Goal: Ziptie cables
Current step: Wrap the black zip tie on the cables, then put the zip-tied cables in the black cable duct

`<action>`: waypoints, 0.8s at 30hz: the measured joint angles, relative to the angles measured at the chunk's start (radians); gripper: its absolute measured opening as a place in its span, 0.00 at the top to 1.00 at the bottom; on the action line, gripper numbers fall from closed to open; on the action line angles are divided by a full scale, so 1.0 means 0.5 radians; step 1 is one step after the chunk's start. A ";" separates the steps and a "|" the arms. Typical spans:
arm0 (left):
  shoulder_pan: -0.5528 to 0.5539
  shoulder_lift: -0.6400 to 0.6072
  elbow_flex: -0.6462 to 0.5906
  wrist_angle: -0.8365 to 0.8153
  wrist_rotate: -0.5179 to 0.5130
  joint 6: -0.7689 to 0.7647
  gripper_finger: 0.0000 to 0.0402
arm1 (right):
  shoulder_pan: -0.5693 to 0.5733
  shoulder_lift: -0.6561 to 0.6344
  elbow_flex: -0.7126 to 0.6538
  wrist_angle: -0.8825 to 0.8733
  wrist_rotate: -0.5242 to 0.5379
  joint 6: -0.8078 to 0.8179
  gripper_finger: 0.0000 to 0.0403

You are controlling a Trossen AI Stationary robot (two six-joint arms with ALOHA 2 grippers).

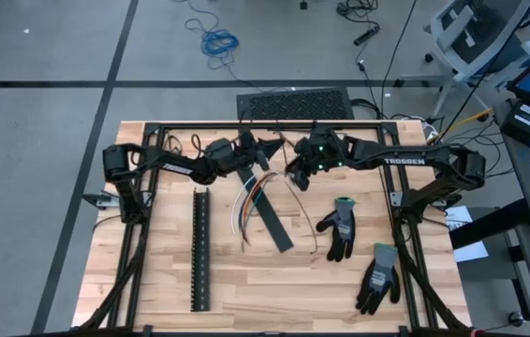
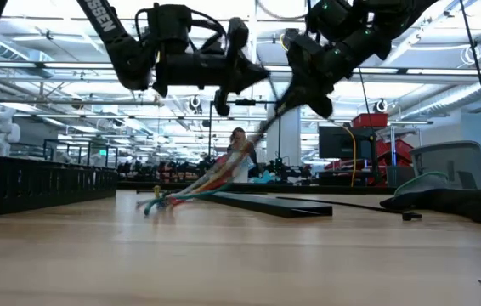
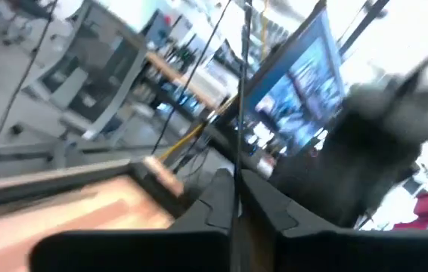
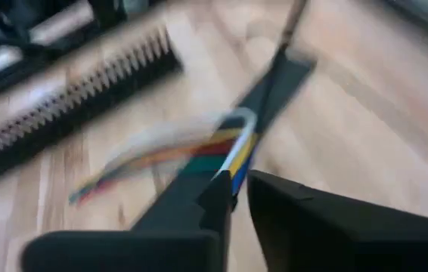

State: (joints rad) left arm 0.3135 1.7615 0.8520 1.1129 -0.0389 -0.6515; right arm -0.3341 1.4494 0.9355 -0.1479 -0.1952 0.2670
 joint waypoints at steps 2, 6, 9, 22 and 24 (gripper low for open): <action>0.004 -0.011 0.007 0.062 0.032 -0.044 0.89 | -0.003 0.014 -0.010 -0.026 -0.001 0.071 0.84; -0.005 -0.003 0.006 0.134 0.096 -0.144 0.75 | -0.005 -0.035 0.001 0.023 0.044 0.110 0.70; 0.006 -0.042 0.019 0.138 0.129 -0.149 0.65 | -0.050 -0.139 0.020 -0.003 0.058 -0.038 0.61; -0.158 -0.834 0.122 -2.154 0.979 0.297 0.58 | -0.434 -0.723 0.699 -1.049 0.238 -0.589 0.45; -0.329 -0.942 0.124 -2.651 0.758 0.277 0.58 | -0.452 -0.752 0.723 -1.140 0.241 -0.613 0.45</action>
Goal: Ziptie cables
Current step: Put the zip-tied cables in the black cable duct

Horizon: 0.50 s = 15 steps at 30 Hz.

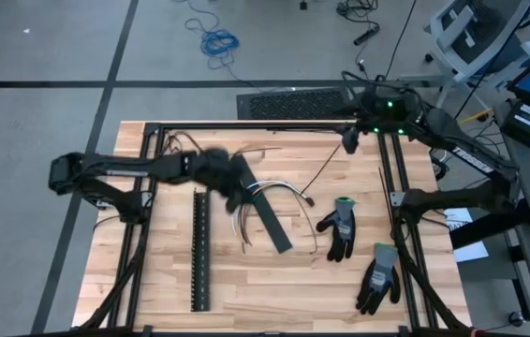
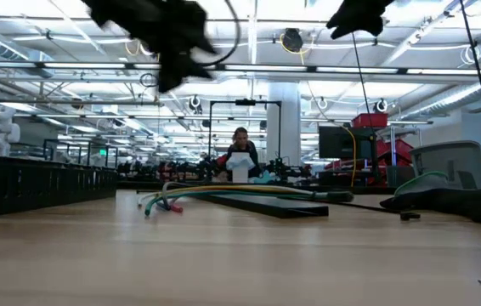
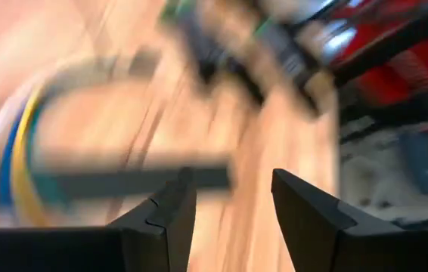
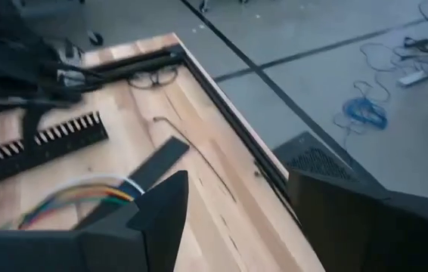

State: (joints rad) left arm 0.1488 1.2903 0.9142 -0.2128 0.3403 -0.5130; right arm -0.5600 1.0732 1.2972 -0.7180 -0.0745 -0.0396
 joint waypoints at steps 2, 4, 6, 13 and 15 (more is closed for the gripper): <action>-0.185 -0.130 0.001 -0.373 -0.315 -0.203 0.58 | -0.007 -0.027 0.000 -0.109 -0.004 -0.012 0.45; -0.380 -0.271 0.003 -0.703 -0.662 -0.551 0.58 | -0.007 -0.030 -0.003 -0.172 -0.003 -0.029 0.45; -0.587 -0.368 0.004 -0.911 -1.002 -1.054 0.58 | -0.007 -0.025 -0.048 -0.198 -0.002 -0.076 0.45; -1.215 -0.259 -0.011 -1.533 -1.458 -2.679 0.58 | -0.002 -0.007 -0.295 -0.085 -0.019 -0.235 0.45; -1.286 -0.168 -0.012 -1.577 -1.393 -2.917 0.58 | -0.002 -0.007 -0.356 -0.086 -0.019 -0.255 0.45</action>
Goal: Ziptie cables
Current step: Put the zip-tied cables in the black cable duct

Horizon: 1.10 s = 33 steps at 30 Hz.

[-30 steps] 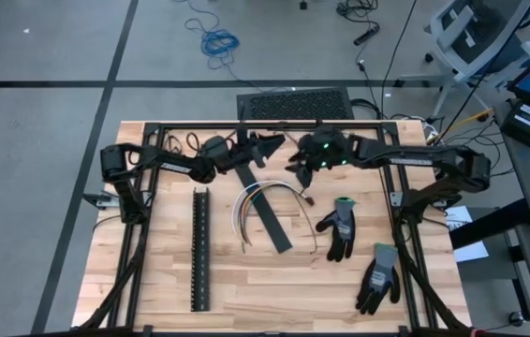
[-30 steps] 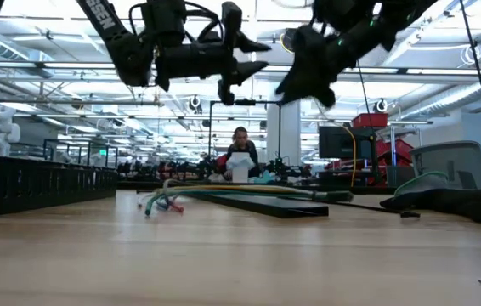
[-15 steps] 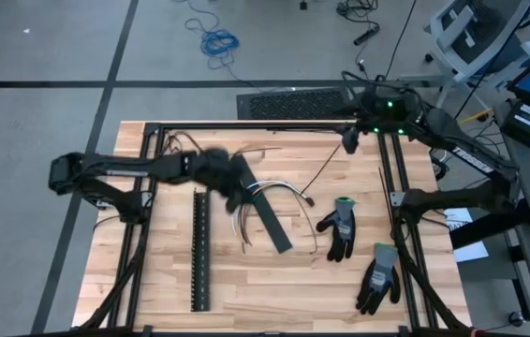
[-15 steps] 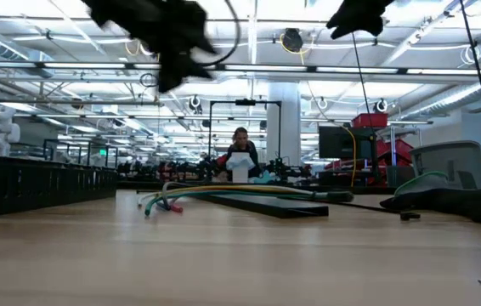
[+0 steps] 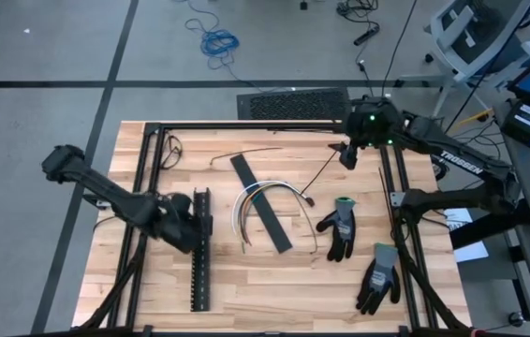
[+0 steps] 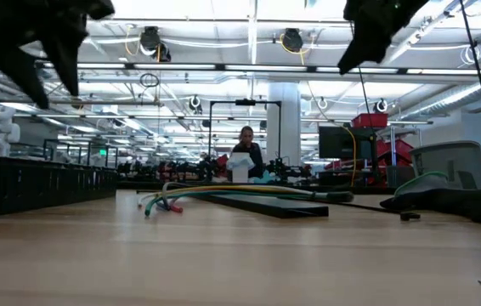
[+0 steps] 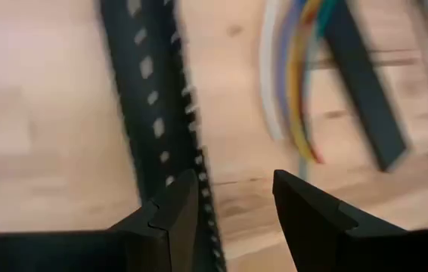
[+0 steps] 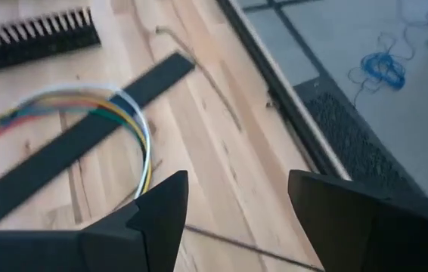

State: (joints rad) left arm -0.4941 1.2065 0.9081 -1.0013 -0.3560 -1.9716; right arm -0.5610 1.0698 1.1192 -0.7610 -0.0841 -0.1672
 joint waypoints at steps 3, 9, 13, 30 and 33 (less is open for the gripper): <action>-0.033 0.117 -0.001 -0.051 0.015 -0.216 0.58 | 0.000 -0.001 -0.067 0.036 -0.002 -0.003 0.45; -0.034 0.345 -0.001 -0.123 0.348 -0.304 0.58 | 0.000 0.003 -0.089 0.097 -0.107 -0.003 0.45; -0.024 0.442 -0.001 -0.118 0.353 -0.340 0.58 | 0.000 0.003 -0.089 0.144 -0.107 -0.004 0.45; -0.013 0.621 -0.002 0.050 0.183 -0.105 0.96 | -0.002 -0.108 -0.089 0.226 -0.089 0.064 0.45; 0.030 0.563 -0.002 0.016 0.097 0.141 0.98 | -0.002 -0.223 -0.089 0.240 -0.081 0.066 0.45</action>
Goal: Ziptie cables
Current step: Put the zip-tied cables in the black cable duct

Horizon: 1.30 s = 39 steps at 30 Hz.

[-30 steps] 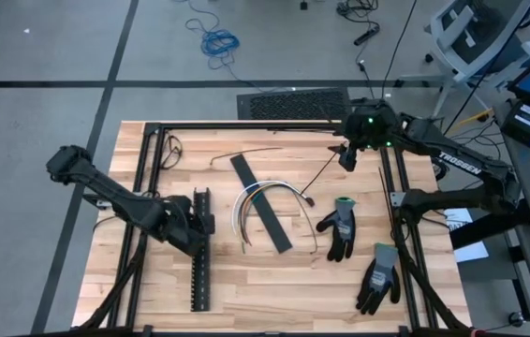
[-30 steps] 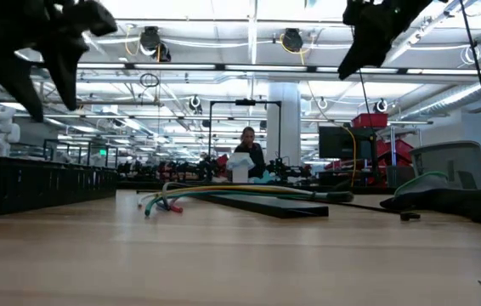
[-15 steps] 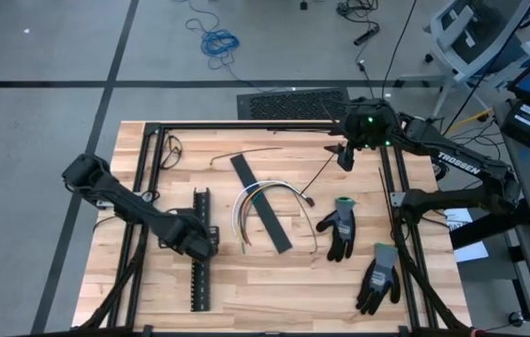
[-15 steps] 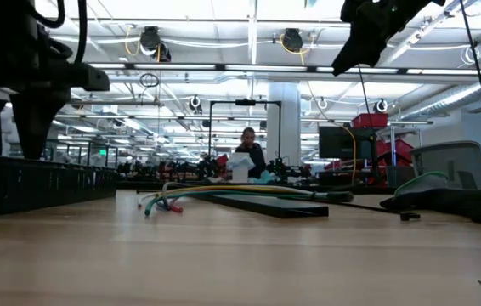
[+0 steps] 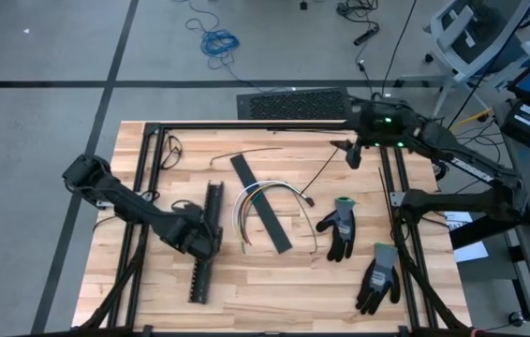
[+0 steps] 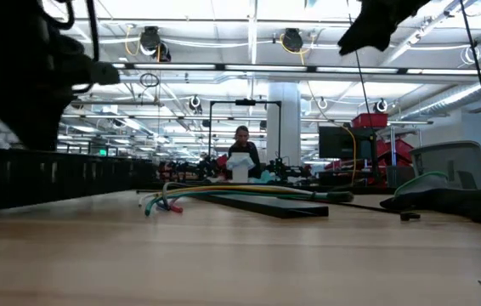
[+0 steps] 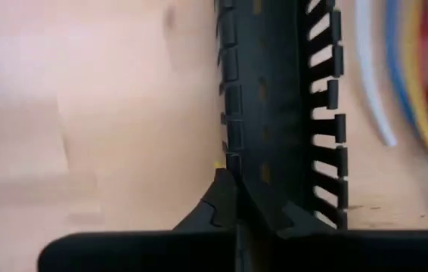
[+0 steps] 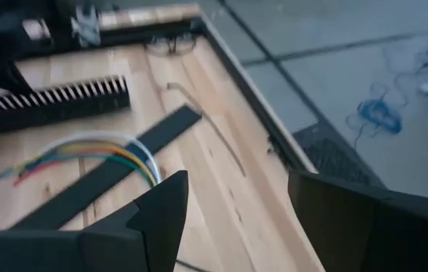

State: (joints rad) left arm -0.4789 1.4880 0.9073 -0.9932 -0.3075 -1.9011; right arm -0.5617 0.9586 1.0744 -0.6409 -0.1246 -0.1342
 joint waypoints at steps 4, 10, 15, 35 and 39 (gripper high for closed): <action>0.113 -0.159 0.000 -0.130 -0.114 0.441 0.99 | 0.000 -0.173 0.002 -0.006 0.079 0.085 0.45; 0.365 -0.521 0.059 -0.120 -0.273 1.614 0.99 | 0.001 -0.377 0.002 -0.138 0.255 0.274 0.45; 0.629 -0.630 0.164 0.099 0.171 3.009 1.00 | 0.000 -0.476 0.002 -0.219 0.433 0.366 0.45; 0.362 0.109 0.308 0.958 1.120 3.139 1.00 | -0.001 -0.480 0.002 -0.421 0.522 0.588 0.45; 0.391 0.237 0.310 1.166 1.091 2.975 1.00 | -0.001 -0.482 0.002 -0.413 0.521 0.529 0.45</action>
State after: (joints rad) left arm -0.2834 1.6063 1.0622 -0.4100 0.2379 -0.4138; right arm -0.5621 0.7178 1.0756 -0.8475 0.1358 0.1305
